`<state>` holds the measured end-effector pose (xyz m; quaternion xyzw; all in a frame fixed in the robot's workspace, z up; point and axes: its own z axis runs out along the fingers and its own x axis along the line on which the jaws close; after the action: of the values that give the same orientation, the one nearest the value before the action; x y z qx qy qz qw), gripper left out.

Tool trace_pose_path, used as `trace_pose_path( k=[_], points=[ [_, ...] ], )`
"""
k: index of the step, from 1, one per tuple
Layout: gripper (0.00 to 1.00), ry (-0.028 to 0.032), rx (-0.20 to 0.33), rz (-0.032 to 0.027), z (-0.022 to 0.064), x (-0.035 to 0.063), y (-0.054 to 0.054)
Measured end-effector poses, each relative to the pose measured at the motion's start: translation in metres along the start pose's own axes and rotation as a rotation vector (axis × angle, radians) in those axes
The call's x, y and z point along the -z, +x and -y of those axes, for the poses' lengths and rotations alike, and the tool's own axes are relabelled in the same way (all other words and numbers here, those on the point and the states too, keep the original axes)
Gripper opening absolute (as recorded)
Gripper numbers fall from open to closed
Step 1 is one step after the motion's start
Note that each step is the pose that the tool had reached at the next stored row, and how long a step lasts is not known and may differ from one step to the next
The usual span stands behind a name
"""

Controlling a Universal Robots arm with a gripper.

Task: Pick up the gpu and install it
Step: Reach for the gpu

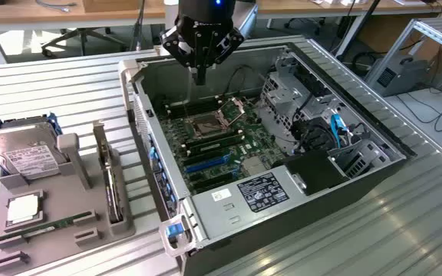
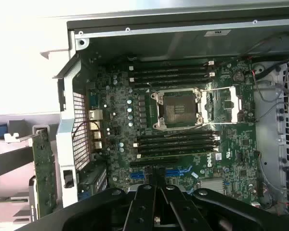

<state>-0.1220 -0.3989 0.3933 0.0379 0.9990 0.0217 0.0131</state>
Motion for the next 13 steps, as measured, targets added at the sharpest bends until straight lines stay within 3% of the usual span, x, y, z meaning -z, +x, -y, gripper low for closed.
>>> trace_pose_path(
  k=[13],
  points=[
    [0.11, 0.0000, 0.000, 0.0004, 0.0006, 0.0002, 0.0076]
  ],
)
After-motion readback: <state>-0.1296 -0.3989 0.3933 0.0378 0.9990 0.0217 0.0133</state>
